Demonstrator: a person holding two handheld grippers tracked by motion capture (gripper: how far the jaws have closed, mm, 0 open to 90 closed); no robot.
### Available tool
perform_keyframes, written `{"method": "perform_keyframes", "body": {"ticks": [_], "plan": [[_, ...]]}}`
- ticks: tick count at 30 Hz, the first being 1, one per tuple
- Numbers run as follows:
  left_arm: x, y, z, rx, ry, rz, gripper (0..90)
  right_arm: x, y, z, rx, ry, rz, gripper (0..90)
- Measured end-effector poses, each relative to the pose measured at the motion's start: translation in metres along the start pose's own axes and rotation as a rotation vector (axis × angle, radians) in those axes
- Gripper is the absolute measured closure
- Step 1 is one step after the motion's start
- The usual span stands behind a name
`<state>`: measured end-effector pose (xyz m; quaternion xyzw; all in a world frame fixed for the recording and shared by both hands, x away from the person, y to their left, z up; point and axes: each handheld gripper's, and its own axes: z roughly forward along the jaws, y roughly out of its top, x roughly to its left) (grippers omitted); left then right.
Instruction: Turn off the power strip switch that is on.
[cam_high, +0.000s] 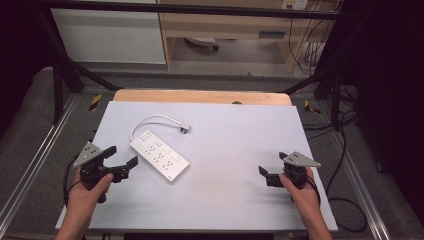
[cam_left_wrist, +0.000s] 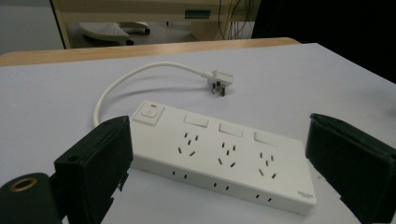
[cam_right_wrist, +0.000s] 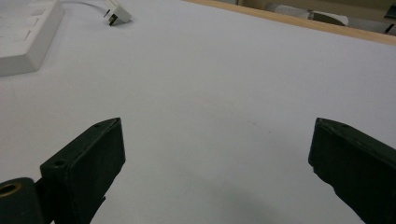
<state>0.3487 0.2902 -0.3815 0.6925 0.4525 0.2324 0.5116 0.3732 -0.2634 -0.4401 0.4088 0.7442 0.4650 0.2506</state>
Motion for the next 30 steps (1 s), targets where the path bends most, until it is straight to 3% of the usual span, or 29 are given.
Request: {"method": "perform_keyframes", "body": {"ticks": [9, 20, 30], "plan": [[-0.005, 0.019, 0.012, -0.025, -0.036, 0.011, 7.7, 0.000, 0.000, 0.000, 0.004, -0.007, -0.009, 3.7], [-0.012, 0.041, 0.035, -0.044, -0.040, 0.035, 9.0, -0.001, 0.000, 0.000, 0.000, -0.009, -0.012, 3.5], [-0.011, 0.046, 0.056, -0.051, -0.026, 0.030, 10.5, -0.001, 0.000, 0.000, 0.006, -0.014, -0.019, 3.4]]}}
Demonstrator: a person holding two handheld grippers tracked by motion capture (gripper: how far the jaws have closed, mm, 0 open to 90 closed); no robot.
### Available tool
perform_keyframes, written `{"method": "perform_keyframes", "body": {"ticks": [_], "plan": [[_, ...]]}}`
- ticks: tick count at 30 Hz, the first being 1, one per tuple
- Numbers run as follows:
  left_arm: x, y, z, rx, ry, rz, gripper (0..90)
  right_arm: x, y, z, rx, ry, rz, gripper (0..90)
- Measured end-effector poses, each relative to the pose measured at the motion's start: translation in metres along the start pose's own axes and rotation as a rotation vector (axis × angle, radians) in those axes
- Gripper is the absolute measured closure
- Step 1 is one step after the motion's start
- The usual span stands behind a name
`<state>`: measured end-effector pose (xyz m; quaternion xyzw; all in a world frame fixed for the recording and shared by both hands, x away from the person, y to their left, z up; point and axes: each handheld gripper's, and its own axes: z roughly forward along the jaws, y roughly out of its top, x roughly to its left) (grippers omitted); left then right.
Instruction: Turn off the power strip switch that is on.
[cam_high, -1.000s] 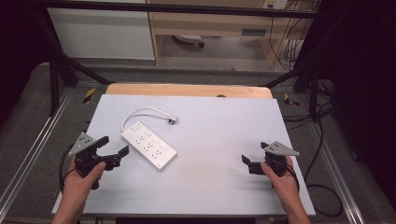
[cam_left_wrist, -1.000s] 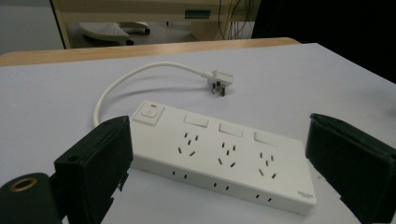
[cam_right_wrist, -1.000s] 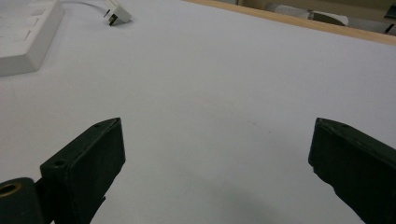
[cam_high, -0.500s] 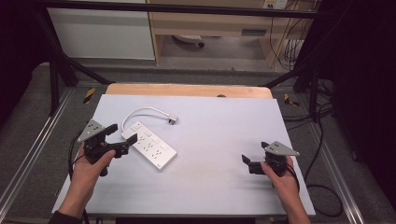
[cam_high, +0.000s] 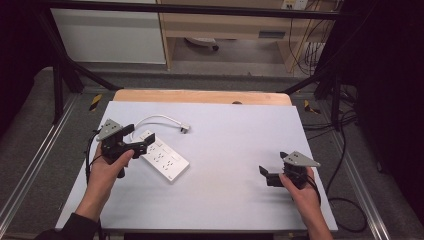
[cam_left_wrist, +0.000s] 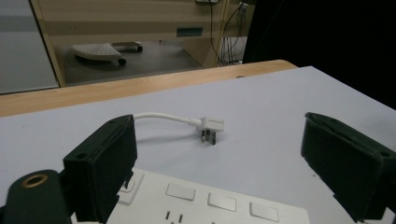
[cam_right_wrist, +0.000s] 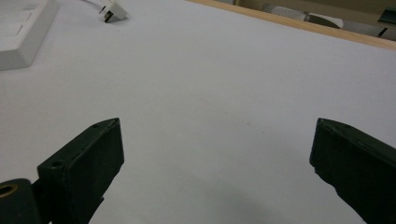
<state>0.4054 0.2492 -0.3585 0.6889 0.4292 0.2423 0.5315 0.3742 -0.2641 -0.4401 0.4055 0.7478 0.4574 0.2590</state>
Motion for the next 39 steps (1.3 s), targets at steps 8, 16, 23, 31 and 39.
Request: {"method": "perform_keyframes", "body": {"ticks": [8, 16, 23, 31, 39], "plan": [[0.004, 0.007, 0.010, -0.010, 0.003, 0.007, 11.3, 0.000, 0.000, 0.001, 0.003, 0.000, -0.002, 3.4], [0.008, 0.015, 0.023, -0.013, 0.037, 0.000, 18.1, -0.001, -0.001, 0.000, 0.011, -0.004, 0.003, 3.4], [0.013, 0.019, 0.035, 0.004, 0.048, 0.008, 25.1, -0.002, -0.001, 0.001, 0.012, -0.007, -0.002, 3.4], [0.017, 0.017, 0.044, 0.031, 0.033, 0.010, 38.8, -0.002, -0.001, 0.000, 0.012, -0.012, -0.007, 3.5], [0.017, 0.012, 0.049, 0.064, 0.022, 0.041, 54.4, -0.002, -0.001, 0.001, 0.012, -0.011, -0.007, 3.5]]}}
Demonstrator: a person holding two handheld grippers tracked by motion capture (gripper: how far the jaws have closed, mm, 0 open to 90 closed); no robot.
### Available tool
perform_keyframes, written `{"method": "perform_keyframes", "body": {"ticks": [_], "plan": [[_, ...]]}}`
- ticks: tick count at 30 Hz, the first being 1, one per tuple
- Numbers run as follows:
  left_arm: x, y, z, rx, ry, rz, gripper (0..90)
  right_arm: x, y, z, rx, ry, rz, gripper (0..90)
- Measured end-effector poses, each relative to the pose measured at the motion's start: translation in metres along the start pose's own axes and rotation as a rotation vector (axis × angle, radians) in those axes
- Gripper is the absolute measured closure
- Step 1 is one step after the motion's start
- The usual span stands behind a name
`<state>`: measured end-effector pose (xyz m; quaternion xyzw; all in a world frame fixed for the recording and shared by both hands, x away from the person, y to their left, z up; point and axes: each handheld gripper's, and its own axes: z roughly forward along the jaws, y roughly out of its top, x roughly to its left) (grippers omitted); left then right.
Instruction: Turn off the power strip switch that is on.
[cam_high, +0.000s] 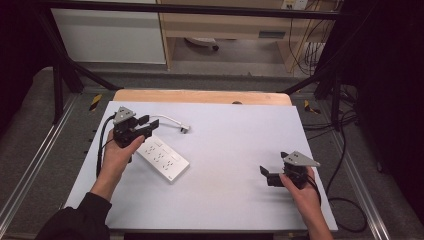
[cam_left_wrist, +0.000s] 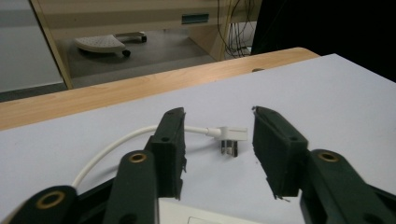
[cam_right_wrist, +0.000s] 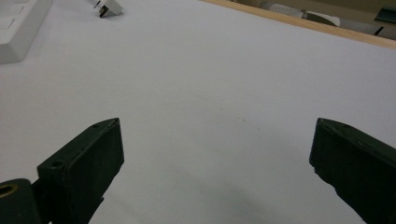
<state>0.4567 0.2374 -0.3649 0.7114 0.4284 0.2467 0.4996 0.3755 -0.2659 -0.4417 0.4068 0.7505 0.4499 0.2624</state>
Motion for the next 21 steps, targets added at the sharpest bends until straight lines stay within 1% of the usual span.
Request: {"method": "perform_keyframes", "body": {"ticks": [1, 3, 5, 7, 8, 10, 12, 16, 18, 21], "plan": [[0.0007, -0.0009, 0.0004, 0.002, -0.004, -0.007, 54.4, 0.0000, 0.0000, 0.0000, 0.000, 0.000, 0.000, 3.5], [0.0020, -0.0030, 0.0013, 0.009, 0.000, -0.009, 60.0, 0.0000, 0.0001, -0.0001, 0.000, 0.000, 0.000, 3.5], [0.0036, -0.0056, 0.0023, 0.013, 0.006, -0.013, 61.2, 0.0000, 0.0000, -0.0002, 0.001, 0.001, 0.001, 3.5], [0.0045, -0.0076, 0.0029, 0.032, 0.012, -0.012, 65.4, 0.0000, 0.0001, -0.0002, 0.002, 0.000, 0.002, 3.5], [0.0045, -0.0080, 0.0032, 0.036, 0.009, -0.013, 66.8, 0.0000, 0.0001, -0.0003, 0.002, 0.000, 0.003, 3.5], [0.0038, -0.0078, 0.0031, 0.035, 0.004, -0.007, 68.4, -0.0002, -0.0001, -0.0001, 0.003, -0.001, 0.002, 3.5], [0.0032, -0.0078, 0.0032, 0.032, -0.002, -0.010, 68.9, -0.0002, -0.0002, -0.0001, 0.004, -0.001, 0.003, 3.5], [0.0044, -0.0086, 0.0025, 0.034, -0.005, -0.007, 73.6, -0.0002, -0.0004, 0.0003, 0.006, 0.000, 0.000, 3.4], [0.0057, -0.0097, 0.0018, 0.024, -0.007, -0.019, 75.0, -0.0001, -0.0004, 0.0003, 0.006, 0.000, 0.000, 3.4], [0.0080, -0.0107, 0.0011, 0.019, -0.008, -0.026, 77.8, -0.0004, -0.0004, 0.0003, 0.006, -0.001, 0.000, 3.4]]}}
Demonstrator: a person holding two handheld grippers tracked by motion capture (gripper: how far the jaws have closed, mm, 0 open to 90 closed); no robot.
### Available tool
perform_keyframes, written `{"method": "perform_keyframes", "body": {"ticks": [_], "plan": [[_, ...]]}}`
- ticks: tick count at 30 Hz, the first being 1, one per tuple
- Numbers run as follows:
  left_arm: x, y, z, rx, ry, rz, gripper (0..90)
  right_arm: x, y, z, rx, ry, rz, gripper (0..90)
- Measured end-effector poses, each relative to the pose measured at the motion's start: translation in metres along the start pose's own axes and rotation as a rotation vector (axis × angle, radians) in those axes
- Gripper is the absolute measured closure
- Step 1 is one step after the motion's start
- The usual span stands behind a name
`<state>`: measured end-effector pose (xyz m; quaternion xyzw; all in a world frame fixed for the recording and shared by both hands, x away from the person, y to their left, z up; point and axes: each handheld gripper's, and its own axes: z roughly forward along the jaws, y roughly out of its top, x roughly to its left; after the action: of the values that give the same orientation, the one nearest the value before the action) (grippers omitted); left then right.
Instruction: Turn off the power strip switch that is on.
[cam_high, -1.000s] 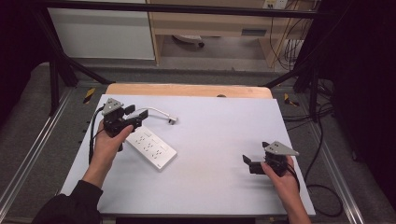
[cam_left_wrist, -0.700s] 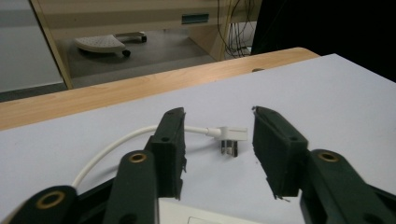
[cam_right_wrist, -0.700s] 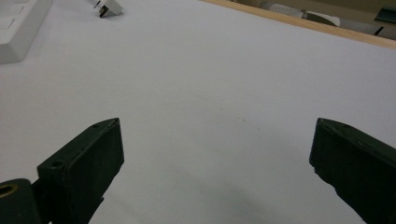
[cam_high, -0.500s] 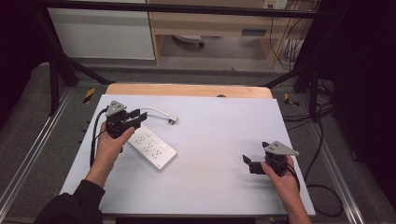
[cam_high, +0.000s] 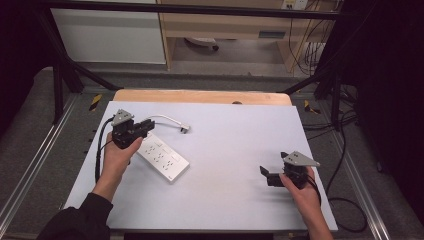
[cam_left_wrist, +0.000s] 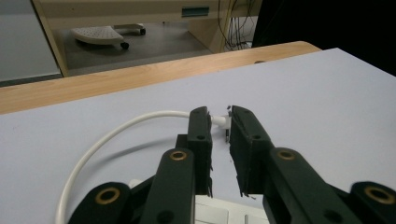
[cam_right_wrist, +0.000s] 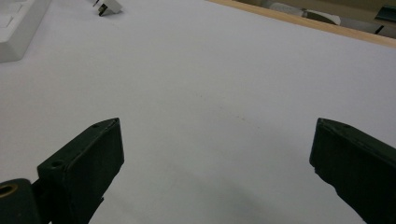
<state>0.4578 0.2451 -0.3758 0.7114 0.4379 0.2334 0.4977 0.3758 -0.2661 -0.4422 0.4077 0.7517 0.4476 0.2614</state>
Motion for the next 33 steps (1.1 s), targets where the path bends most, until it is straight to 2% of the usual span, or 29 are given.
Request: {"method": "perform_keyframes", "body": {"ticks": [13, 25, 33], "plan": [[0.008, -0.002, -0.001, -0.008, 0.010, -0.010, 81.3, 0.001, 0.000, 0.002, 0.005, 0.002, -0.008, 3.5], [0.015, -0.007, 0.004, 0.010, 0.028, 0.006, 83.9, 0.000, -0.001, 0.002, 0.010, -0.005, -0.006, 3.4], [0.019, -0.011, 0.011, 0.030, 0.025, 0.006, 86.5, 0.000, -0.001, 0.002, 0.011, -0.004, -0.005, 3.4]]}}
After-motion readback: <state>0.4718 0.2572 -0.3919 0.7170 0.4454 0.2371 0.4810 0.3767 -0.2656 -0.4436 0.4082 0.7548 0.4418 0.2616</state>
